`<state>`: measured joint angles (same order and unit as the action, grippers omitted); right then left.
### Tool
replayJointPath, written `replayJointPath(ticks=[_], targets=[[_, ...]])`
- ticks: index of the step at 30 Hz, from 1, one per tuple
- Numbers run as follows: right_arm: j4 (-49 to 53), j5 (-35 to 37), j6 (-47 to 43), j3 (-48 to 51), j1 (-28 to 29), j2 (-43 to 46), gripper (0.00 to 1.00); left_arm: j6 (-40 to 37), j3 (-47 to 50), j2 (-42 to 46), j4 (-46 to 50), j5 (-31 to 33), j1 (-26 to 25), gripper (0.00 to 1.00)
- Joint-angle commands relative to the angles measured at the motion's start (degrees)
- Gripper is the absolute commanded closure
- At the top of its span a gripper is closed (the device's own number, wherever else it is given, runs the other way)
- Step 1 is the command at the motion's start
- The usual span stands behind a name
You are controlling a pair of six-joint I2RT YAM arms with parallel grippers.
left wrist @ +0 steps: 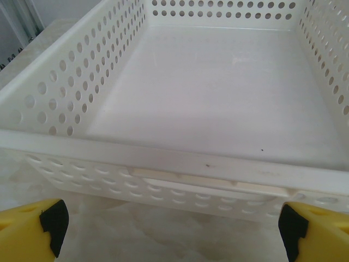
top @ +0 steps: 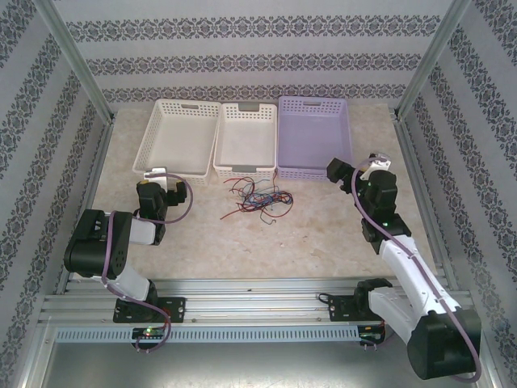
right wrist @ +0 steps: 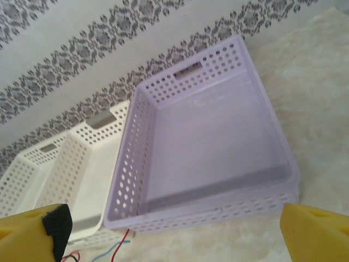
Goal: Untangle the cables
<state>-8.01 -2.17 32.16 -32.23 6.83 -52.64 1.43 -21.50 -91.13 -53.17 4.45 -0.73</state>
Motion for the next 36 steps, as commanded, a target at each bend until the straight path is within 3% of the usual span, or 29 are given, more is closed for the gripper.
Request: replayJointPath(ticks=[1, 15, 21, 30, 33, 36], targets=[[3.61, 0.86, -0.31, -2.4, 1.91, -0.63, 0.02, -1.26, -0.39, 0.32, -1.06, -1.11, 0.03, 0.0], [11.35, -0.34, -0.74, -5.88, 6.27, -4.17, 0.02, -1.08, -0.5, 0.34, -0.81, -2.0, 0.28, 0.0], [12.69, -0.7, 0.26, -6.7, 7.44, -4.97, 0.02, -1.07, -0.3, 6.84, 4.46, -2.89, 0.49, 0.0], [13.4, -2.52, 1.73, -8.2, 8.33, -7.41, 0.02, 5.86, -5.24, 23.45, 29.97, -4.04, 0.47, 0.0], [13.5, -3.12, 2.07, -8.11, 8.55, -7.83, 0.02, 9.03, -11.56, 25.34, 45.48, -4.38, 0.47, 0.0], [13.69, -3.46, 2.4, -7.94, 8.98, -8.38, 0.02, 13.6, -15.86, 24.12, 53.58, -4.62, 0.54, 0.0]])
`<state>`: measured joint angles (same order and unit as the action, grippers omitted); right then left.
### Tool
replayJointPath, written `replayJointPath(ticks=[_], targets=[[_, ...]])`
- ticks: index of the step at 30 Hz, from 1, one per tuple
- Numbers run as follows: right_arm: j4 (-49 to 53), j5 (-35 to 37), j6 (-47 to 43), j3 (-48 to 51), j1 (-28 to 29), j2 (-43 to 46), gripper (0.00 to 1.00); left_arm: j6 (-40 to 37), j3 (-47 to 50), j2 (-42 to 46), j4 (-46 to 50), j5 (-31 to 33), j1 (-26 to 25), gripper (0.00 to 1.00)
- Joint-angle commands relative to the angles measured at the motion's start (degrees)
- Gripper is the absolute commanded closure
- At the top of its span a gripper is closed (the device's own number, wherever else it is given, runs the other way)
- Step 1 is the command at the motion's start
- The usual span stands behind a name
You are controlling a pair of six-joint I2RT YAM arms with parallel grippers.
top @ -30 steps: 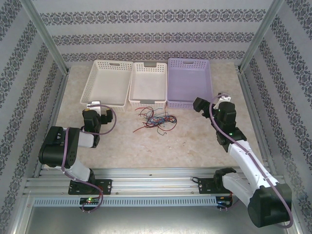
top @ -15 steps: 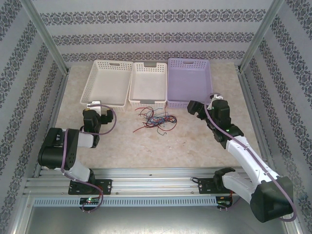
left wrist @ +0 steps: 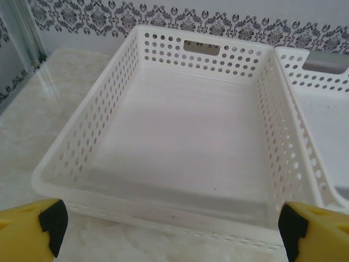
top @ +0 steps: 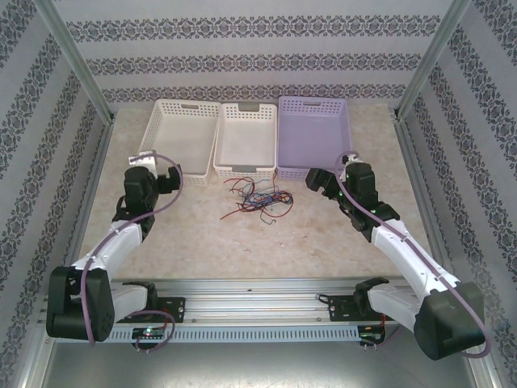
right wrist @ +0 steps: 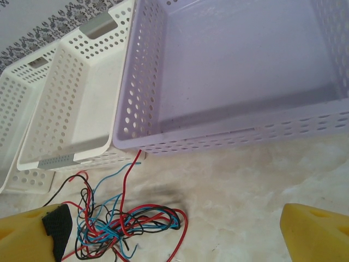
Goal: Untangle the cables
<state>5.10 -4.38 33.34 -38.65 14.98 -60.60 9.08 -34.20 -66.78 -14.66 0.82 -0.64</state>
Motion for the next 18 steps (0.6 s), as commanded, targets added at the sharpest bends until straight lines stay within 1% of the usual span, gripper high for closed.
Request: replayJointPath(ticks=[1, 5, 7, 10, 12, 15, 18], targets=[[0.57, -1.42, 1.32, -1.43, 1.0, -0.62, 0.02, 8.69, -4.07, -0.49, 17.0, 0.18, 0.41, 0.0], [1.55, -1.15, 1.46, -1.6, 2.08, -1.46, 0.02, 16.48, -6.8, -0.01, 26.1, 1.99, 1.2, 0.0], [1.82, -0.83, 1.65, -1.44, 2.41, -1.5, 0.02, 18.15, -7.57, 0.9, 28.48, 0.14, 1.9, 0.0], [1.89, -0.04, 1.72, -0.77, 3.0, -0.89, 0.02, 24.73, -9.32, 1.4, 34.26, 2.79, 2.28, 0.0], [1.9, 0.08, 1.81, -0.33, 3.12, -0.75, 0.02, 23.15, -9.53, 1.0, 33.86, -0.56, 2.71, 0.0], [1.78, 0.25, 2.15, 0.22, 3.64, -1.1, 0.02, 25.3, -8.82, 1.34, 34.27, -1.89, 2.75, 0.0], [0.86, 0.26, 2.73, 0.36, 4.34, -2.32, 0.02, 26.3, -8.15, 1.77, 34.16, -7.15, 2.67, 0.0]])
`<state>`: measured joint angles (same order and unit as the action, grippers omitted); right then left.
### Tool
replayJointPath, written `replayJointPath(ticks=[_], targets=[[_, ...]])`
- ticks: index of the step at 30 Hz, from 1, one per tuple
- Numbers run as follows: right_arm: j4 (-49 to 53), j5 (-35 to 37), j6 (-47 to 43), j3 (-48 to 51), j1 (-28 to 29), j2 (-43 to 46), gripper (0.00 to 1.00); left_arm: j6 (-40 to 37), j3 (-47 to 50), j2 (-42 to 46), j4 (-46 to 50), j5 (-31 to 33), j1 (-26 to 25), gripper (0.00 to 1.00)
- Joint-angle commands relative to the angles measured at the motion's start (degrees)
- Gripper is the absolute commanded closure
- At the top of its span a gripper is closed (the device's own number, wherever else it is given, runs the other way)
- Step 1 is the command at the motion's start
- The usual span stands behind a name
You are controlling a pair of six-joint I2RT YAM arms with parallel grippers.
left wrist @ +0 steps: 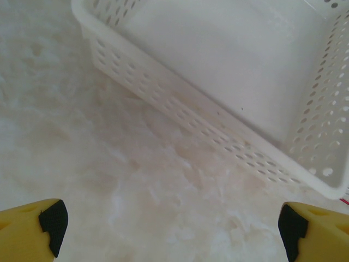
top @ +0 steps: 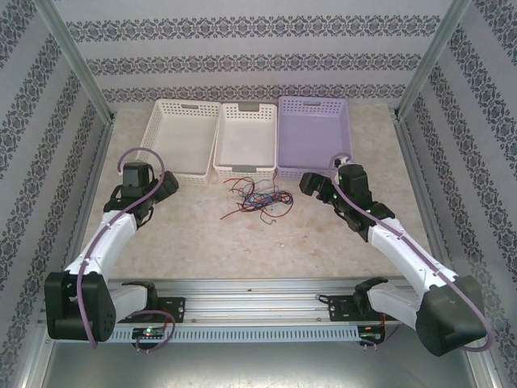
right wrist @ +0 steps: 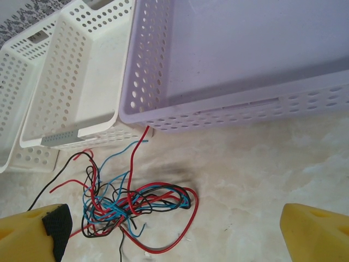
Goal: Untangle the cables
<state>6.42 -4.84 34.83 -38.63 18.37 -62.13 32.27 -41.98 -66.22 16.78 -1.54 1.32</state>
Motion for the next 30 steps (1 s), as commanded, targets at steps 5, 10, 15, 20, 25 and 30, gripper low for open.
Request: replayJointPath(ticks=[5, 10, 15, 20, 25, 30], targets=[[-1.33, -0.25, 0.59, -1.25, 3.77, -5.01, 0.04, 2.09, -3.05, -2.71, 8.69, -9.42, 0.44, 0.0], [-3.96, -0.67, 1.29, -0.79, 6.4, -7.69, 0.07, 3.24, -3.0, -3.29, 11.32, -9.68, -2.53, 0.0], [-6.57, -0.8, -1.2, -0.5, 9.26, -9.72, 0.13, 5.47, -1.17, -1.36, 12.02, -7.93, -6.48, 0.0], [-11.94, -0.9, -3.82, 2.29, 10.72, -12.42, 0.18, 4.61, 1.98, 0.12, 8.46, -7.29, -10.75, 0.01], [-13.42, -0.28, -3.22, 3.21, 10.7, -15.43, 0.2, 4.72, 2.45, 0.03, 8.15, -6.07, -16.15, 0.03], [-13.81, -7.0, -1.37, 0.64, 10.85, -20.05, 0.23, 4.9, -0.91, 1.75, 14.87, -5.8, -20.83, 0.03]])
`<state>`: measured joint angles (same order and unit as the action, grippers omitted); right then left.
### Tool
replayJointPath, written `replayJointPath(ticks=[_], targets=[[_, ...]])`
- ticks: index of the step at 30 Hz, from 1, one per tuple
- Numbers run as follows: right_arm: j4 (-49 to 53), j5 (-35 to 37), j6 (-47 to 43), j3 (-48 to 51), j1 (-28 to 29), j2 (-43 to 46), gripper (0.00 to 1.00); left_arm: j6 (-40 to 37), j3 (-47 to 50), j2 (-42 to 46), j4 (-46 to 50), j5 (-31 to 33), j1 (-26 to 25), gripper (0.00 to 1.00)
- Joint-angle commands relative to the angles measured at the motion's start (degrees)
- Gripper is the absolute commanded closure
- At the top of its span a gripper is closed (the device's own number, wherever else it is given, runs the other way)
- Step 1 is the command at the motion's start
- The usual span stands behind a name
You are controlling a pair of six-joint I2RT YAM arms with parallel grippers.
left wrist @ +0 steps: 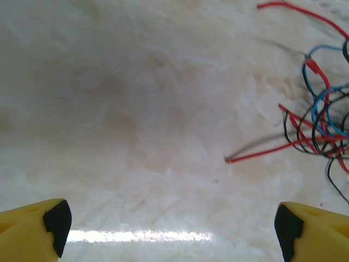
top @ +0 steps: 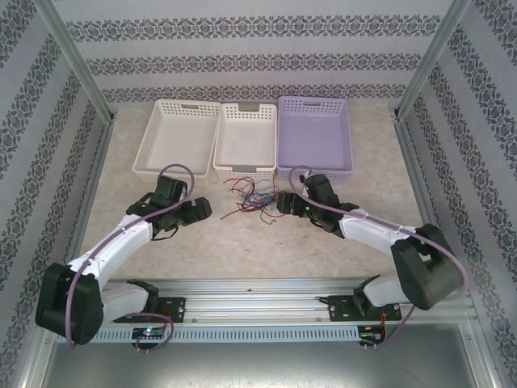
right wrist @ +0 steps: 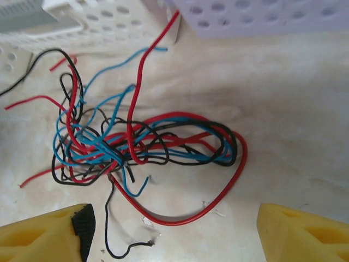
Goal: Untangle the cables
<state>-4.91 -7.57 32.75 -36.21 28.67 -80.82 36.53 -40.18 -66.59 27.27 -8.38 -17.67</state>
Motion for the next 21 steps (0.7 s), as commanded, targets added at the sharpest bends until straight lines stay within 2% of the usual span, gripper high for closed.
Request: replayJointPath(ticks=[1, 6, 11, 14, 18, 21], targets=[[-3.23, -4.86, 1.22, -1.76, 0.74, -1.78, 0.24, 0.18, -3.01, 2.84, 5.5, 1.64, -2.53, 0.03], [-6.11, -4.11, -1.29, -2.12, 1.55, -2.82, 0.24, 1.17, 0.63, 8.3, 6.96, 2.43, -4.95, 0.03], [-1.21, 1.47, -4.06, -5.93, 2.01, -3.82, 0.24, 2.81, 4.38, 10.27, 3.42, 0.89, -6.11, 0.02], [-0.19, 4.56, -5.82, -7.72, 2.01, -5.27, 0.26, 2.53, 3.37, 9.4, 3.93, 1.27, -7.6, 0.03], [1.33, 4.99, -6.17, -10.62, 2.33, -8.12, 0.32, 1.49, 1.56, 10.08, 7.06, 3.82, -10.01, 0.03], [2.32, 6.92, -7.15, -11.92, 2.88, -9.78, 0.33, 1.3, 1.38, 10.75, 8.56, 4.46, -10.7, 0.03]])
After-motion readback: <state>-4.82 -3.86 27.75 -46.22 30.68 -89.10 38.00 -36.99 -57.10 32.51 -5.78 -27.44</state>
